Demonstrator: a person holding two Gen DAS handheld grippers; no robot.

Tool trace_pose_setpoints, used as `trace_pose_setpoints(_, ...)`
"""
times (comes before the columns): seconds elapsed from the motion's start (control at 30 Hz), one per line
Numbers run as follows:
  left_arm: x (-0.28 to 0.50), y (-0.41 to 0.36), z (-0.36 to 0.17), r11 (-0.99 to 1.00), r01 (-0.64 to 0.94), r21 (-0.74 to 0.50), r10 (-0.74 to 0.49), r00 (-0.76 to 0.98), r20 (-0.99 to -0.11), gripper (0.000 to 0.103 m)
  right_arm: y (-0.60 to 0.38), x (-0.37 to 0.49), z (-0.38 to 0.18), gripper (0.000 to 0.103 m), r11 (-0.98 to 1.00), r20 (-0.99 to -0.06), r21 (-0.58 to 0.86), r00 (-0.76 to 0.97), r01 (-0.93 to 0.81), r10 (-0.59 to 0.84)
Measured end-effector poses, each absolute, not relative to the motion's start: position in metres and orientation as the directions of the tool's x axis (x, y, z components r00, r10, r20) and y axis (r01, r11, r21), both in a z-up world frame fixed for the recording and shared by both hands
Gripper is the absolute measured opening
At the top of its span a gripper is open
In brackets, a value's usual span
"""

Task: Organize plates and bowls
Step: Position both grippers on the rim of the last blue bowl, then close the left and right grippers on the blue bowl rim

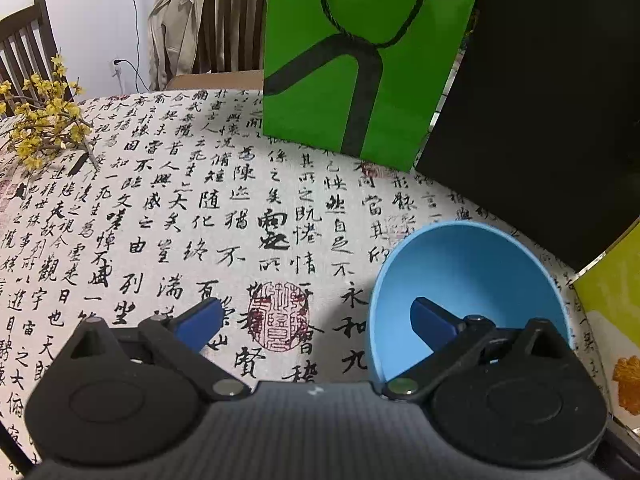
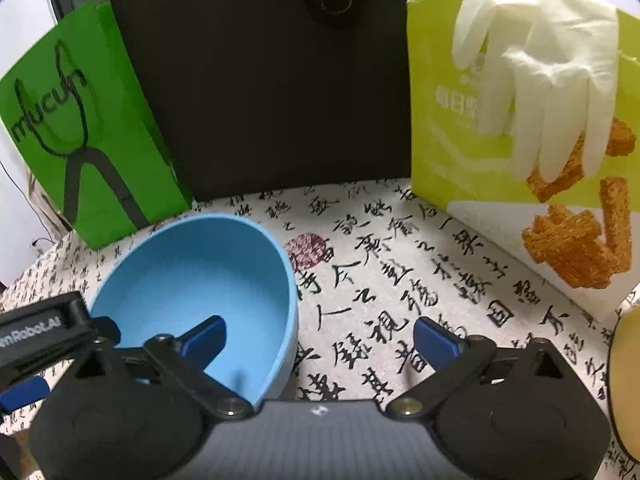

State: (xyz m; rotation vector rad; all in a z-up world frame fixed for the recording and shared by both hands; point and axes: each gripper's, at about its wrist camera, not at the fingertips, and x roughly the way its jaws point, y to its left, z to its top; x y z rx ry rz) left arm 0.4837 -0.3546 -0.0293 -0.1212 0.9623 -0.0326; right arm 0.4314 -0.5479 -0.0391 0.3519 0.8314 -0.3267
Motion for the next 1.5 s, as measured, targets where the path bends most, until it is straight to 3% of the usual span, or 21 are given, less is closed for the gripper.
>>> trace_pose_setpoints(0.2,0.487,-0.358,-0.039,0.994,-0.028,-0.106,-0.071,0.572,-0.817,0.095,-0.549,0.435,-0.046,0.089,0.892,-0.772,0.176,0.620,0.416,-0.137)
trace_pose_setpoints(0.47,0.492,-0.361,-0.049,0.996,-0.017,-0.085,-0.061,0.565,-0.823,0.083,-0.550,0.439,-0.057,0.056,0.881,-0.784,0.173,0.603,0.440,-0.147)
trace_pose_setpoints(0.77,0.490,-0.370,-0.051,0.997,0.026,-0.067,-0.070,0.577,-0.814,0.068,-0.548,0.438,-0.059,0.036,0.877,-0.763,0.211,0.634,0.432,-0.128)
trace_pose_setpoints(0.87,0.489,-0.373,-0.050,0.995,0.056,-0.079,-0.097,0.576,-0.812,0.051,-0.547,0.438,-0.058,0.027,0.879,-0.756,0.226,0.645,0.421,-0.115)
trace_pose_setpoints(0.93,0.488,-0.376,-0.048,0.992,0.078,-0.096,-0.123,0.572,-0.811,0.034,-0.545,0.439,-0.058,0.023,0.882,-0.751,0.227,0.650,0.414,-0.112)
trace_pose_setpoints(1.0,0.487,-0.378,-0.047,0.990,0.097,-0.105,-0.142,0.572,-0.808,0.024,-0.543,0.439,-0.058,0.019,0.886,-0.747,0.230,0.656,0.404,-0.105)
trace_pose_setpoints(1.07,0.486,-0.381,-0.048,0.989,0.109,-0.101,-0.146,0.574,-0.806,0.021,-0.541,0.439,-0.059,0.013,0.889,-0.743,0.238,0.663,0.391,-0.093)
trace_pose_setpoints(1.5,0.487,-0.377,-0.046,0.988,0.100,-0.117,-0.153,0.568,-0.809,0.016,-0.531,0.439,-0.059,0.013,0.897,-0.734,0.231,0.673,0.378,-0.095)
